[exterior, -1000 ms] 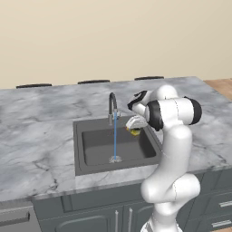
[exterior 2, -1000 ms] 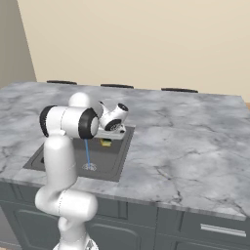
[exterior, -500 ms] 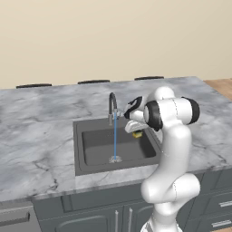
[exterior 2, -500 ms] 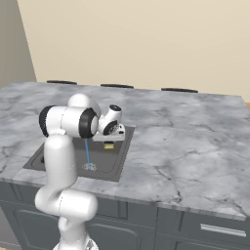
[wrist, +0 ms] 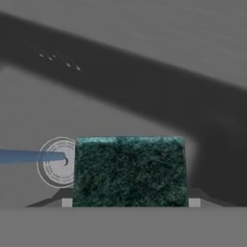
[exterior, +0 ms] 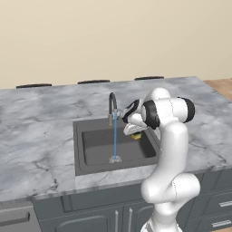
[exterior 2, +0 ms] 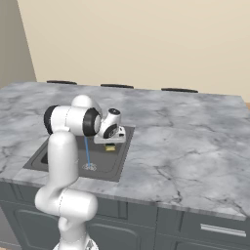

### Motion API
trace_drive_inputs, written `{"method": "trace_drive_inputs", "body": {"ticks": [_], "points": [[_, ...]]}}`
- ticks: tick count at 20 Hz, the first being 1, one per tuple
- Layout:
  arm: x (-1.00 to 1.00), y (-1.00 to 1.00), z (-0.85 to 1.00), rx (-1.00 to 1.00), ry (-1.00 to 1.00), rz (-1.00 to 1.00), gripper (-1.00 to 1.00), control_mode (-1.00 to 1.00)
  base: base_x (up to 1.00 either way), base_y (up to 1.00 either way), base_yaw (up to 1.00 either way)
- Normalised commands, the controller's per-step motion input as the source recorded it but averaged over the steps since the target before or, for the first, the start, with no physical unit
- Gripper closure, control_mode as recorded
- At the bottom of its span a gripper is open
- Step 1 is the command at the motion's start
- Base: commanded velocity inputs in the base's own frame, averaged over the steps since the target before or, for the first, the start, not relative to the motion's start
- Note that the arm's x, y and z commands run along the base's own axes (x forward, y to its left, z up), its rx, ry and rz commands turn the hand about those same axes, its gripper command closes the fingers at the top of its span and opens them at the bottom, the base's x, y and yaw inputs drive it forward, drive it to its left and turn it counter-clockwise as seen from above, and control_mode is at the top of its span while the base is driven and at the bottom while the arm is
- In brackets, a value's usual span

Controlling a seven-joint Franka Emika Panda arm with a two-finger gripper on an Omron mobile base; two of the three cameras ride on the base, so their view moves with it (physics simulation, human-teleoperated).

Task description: Soak the sponge with water for a few seconds and then drop it inside the sink.

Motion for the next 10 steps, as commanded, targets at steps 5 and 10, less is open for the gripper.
{"method": "trace_drive_inputs", "body": {"ticks": [5,10], "points": [[0.04,0.00,-0.34,0.00,-0.02,0.00,1.00,-1.00,0.00,0.00,0.00],[0.00,0.02,-0.54,0.00,-0.06,0.00,1.00,-1.00,0.00,0.00,0.00]]}}
